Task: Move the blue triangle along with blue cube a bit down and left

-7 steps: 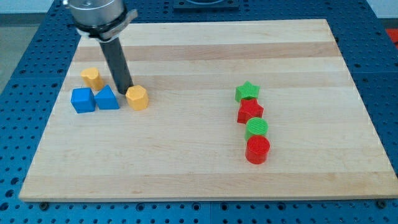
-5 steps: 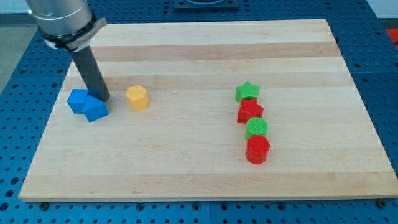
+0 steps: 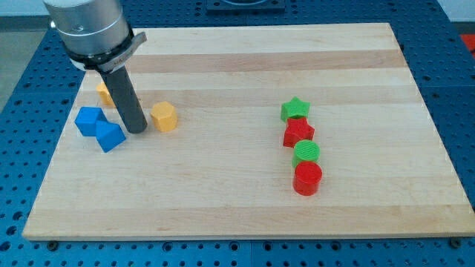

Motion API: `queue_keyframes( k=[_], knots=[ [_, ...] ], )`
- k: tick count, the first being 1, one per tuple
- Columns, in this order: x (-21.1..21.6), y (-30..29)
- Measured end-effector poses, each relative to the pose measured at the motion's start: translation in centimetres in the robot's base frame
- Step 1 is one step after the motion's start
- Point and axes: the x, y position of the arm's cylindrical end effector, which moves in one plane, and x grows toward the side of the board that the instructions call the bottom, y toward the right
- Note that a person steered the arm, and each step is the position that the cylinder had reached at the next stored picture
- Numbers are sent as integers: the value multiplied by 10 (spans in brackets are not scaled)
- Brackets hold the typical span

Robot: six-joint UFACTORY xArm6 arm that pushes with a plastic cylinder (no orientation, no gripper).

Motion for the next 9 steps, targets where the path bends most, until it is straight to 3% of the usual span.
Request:
queue_keyframes(
  k=[7, 9],
  knots=[
    [29, -65],
    [33, -18]
  ],
)
